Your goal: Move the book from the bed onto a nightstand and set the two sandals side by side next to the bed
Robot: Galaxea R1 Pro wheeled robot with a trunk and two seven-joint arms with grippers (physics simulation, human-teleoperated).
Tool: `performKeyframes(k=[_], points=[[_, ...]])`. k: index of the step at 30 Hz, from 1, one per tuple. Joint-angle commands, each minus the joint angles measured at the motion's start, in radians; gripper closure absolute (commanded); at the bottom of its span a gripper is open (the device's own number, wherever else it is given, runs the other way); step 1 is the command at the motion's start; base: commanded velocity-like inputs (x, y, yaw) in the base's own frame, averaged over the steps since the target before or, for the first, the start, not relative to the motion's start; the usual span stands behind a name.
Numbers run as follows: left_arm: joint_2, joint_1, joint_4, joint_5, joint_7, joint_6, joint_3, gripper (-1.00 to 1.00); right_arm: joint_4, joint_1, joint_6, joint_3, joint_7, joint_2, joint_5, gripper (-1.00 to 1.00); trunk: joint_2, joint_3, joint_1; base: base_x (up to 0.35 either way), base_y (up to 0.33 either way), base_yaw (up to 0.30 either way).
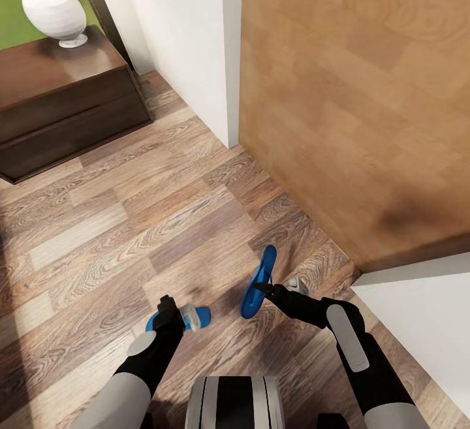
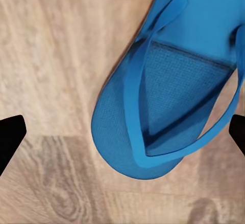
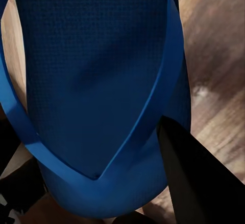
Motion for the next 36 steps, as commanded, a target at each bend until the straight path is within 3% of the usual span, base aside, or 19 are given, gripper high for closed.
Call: performKeyframes(k=[1,7,18,23,31,36], points=[[0.0,0.0,-0.001,-0.01,-0.01,0.002,-0.001,-1.0,0.0,0.0,0.004,-0.001,0.004,0.0,0.006,1.0,0.0,-0.001,0.0,0.0,0.0,0.0],[0.0,0.0,-0.001,-0.01,-0.01,0.002,-0.001,-1.0,0.0,-0.001,0.004,-0.001,0.004,0.0,0.006,1.0,-0.002,-0.024,0.003,0.0,0.0,0.0],[-0.001,0.0,-0.001,-0.009,-0.01,0.001,-0.001,-1.0,0.0,0.0,0.004,-0.001,0.004,0.0,0.006,1.0,-0.002,-0.024,0.003,0.0,0.0,0.0],[-0.001,0.0,-0.001,-0.009,-0.01,0.001,-0.001,-1.0,0.0,-0.001,0.004,-0.001,0.004,-0.001,0.006,1.0,-0.003,-0.043,0.005,0.0,0.0,0.0],[-0.001,0.0,-0.001,-0.009,-0.01,0.0,-0.001,-1.0,0.0,0.0,0.004,-0.001,0.004,-0.001,0.006,1.0,-0.003,-0.043,0.005,0.0,0.0,0.0],[-0.002,0.0,-0.001,-0.008,-0.01,0.0,-0.001,-1.0,0.0,0.0,0.004,-0.001,0.004,-0.001,0.006,1.0,-0.004,-0.062,0.007,0.0,0.0,0.0]])
